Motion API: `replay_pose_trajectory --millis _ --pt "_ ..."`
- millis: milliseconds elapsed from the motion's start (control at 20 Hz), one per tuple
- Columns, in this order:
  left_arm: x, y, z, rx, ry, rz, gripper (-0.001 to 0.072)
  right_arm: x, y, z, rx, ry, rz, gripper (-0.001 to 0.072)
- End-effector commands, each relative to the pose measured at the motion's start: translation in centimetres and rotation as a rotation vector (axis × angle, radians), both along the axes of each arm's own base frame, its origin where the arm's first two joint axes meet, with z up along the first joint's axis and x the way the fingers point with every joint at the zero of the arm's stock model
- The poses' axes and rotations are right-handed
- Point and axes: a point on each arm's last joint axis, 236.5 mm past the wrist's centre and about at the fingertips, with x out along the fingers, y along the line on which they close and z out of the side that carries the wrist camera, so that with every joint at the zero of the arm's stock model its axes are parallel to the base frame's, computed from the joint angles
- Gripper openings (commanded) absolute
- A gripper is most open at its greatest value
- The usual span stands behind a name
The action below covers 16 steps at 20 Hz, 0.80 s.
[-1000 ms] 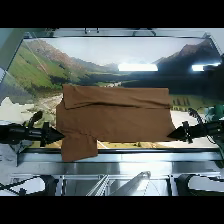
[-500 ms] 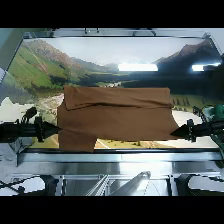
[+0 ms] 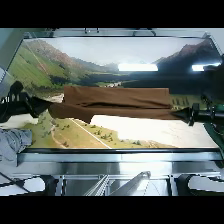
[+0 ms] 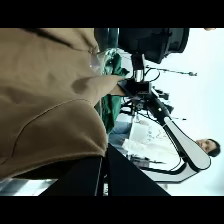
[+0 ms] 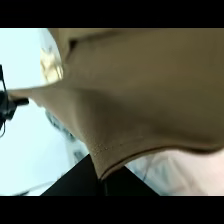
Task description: Fold the shirts.
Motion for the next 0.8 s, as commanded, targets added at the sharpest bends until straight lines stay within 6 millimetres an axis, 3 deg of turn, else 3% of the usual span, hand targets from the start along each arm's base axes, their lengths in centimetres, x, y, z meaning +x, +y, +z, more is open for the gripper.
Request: replay_pose_trajectory --millis 0,300,450,550,600,700,750 --pt "4.0 -0.7 0.5 0.021 -0.020 -0.030 0.0026 5.8 -0.6 0.1 -0.095 -0.152 -0.158 0.0018" --pt "10.9 -0.9 -4.8 0.033 0.022 -0.056 0.0010 11.2 -1.5 -2.3 -0.274 -0.240 -0.226 0.0018" --pt "13.2 -0.4 -7.6 0.031 0.038 -0.058 0.0007 12.1 -1.4 -4.7 -0.301 -0.220 -0.214 0.0019" --pt "14.7 0.2 -8.5 0.045 0.018 -0.050 0.0002 12.1 -1.4 -6.1 -0.308 -0.204 -0.207 0.0019" --pt "15.1 0.2 -8.6 0.047 0.004 -0.063 0.0015 11.8 -1.3 -6.6 -0.311 -0.195 -0.195 0.0040" --pt "15.7 0.3 -7.5 0.044 -0.024 -0.088 0.0286 11.3 -1.3 -6.2 -0.311 -0.204 -0.159 0.0247" --pt "16.2 0.5 -6.4 0.053 -0.040 -0.090 0.0287 11.1 -1.5 -5.0 -0.297 -0.230 -0.134 0.0329"
